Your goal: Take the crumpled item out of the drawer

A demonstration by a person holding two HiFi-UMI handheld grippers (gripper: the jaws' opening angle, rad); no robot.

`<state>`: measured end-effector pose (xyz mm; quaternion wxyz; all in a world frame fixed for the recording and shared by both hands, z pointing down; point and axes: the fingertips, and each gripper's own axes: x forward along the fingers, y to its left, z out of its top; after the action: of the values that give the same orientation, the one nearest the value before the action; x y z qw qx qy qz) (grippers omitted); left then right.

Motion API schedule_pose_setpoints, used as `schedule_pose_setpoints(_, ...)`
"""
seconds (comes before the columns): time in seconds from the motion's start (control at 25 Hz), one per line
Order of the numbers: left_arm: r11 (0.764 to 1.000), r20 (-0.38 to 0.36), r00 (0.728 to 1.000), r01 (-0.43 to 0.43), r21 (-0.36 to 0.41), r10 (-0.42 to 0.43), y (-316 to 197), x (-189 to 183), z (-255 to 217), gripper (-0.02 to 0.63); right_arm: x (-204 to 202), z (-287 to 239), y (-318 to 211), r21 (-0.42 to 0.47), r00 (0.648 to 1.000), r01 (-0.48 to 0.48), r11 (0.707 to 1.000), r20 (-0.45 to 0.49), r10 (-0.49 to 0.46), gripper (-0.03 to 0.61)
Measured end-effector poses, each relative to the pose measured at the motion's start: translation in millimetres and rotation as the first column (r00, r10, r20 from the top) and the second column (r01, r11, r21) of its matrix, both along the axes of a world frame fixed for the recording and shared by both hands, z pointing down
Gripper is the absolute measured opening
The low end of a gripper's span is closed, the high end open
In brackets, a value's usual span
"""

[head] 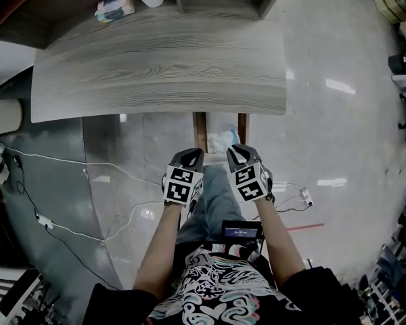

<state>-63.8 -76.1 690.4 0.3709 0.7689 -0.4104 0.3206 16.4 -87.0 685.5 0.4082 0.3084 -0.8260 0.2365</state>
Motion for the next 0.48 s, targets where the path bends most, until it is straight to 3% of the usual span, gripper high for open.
schedule_pose_setpoints(0.48,0.997,0.022,0.999,-0.032,-0.071,0.034,0.5,4.5,36.1,0.008,-16.7,53.6,0.4,-0.127,0.996,0.071,0.989,-0.038,-0.076,0.067)
